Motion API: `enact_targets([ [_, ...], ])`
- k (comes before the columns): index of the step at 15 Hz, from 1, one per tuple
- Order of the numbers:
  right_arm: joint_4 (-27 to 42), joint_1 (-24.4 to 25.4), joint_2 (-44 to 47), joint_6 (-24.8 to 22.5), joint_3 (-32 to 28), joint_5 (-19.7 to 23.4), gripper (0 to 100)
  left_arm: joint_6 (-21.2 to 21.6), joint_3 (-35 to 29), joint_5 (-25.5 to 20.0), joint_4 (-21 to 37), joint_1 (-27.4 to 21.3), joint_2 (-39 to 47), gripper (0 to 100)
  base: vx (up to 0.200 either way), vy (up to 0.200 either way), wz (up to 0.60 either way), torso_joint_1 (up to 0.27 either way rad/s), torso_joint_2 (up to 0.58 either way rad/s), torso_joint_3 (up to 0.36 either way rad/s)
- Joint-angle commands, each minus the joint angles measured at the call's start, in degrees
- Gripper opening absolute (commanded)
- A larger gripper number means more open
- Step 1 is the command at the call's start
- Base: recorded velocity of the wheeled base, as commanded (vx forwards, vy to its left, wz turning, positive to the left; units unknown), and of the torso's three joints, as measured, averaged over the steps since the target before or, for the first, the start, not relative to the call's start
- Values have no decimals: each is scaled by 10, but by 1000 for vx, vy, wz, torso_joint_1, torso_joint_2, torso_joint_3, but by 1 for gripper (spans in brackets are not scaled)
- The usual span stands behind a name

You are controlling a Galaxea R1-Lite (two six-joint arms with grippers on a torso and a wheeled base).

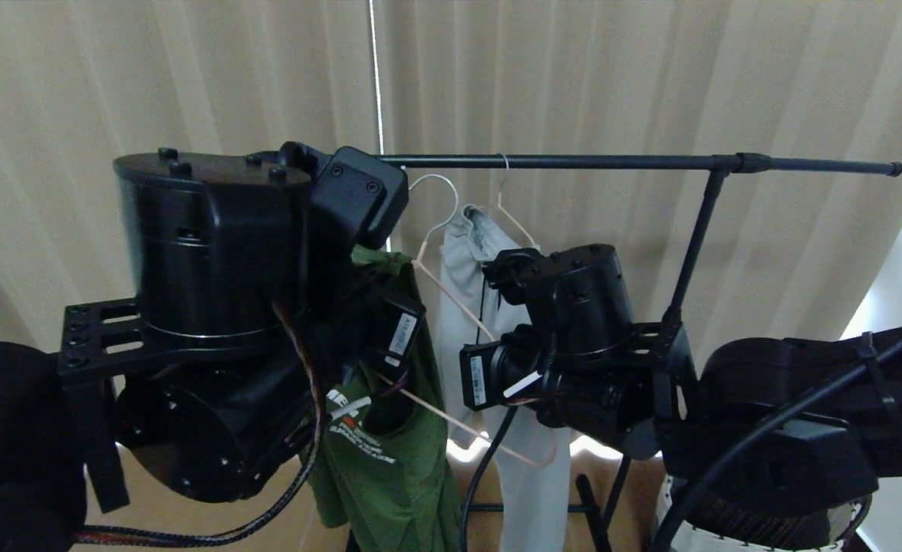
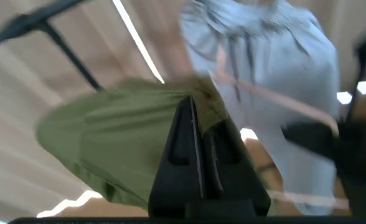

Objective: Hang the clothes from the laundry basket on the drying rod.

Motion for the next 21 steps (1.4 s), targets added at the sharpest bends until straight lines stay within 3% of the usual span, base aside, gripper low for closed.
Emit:
enact_targets([
  [1, 0, 0, -37, -3, 16, 0, 0, 0, 25, -22, -1, 0, -19, 0, 0, 0, 0, 0, 0, 0],
  [8, -1, 0, -146, -36, 108, 3, 0, 1, 78, -63, -20, 0, -40, 0, 0, 0, 0, 0, 0, 0],
  [9, -1, 1, -152, -39, 111, 2, 0, -1, 85, -83, -34, -2, -40, 100, 0, 0, 0, 0, 0, 0],
  [15, 0, -3, -182, -59, 119, 2, 0, 17, 125, -90, -52, -20, -69, 100, 0, 0, 0, 0, 0, 0],
  [17, -1, -42, -224, -101, 146, 8, 0, 23, 146, -90, -64, -19, -102, 100, 0, 0, 0, 0, 0, 0],
  [18, -1, -63, -240, -119, 157, 19, 0, 37, 154, -90, -70, -18, -113, 100, 0, 0, 0, 0, 0, 0],
  [21, 1, -138, -284, -184, 176, 125, 0, 115, 160, -107, -109, 9, -124, 100, 0, 0, 0, 0, 0, 0],
])
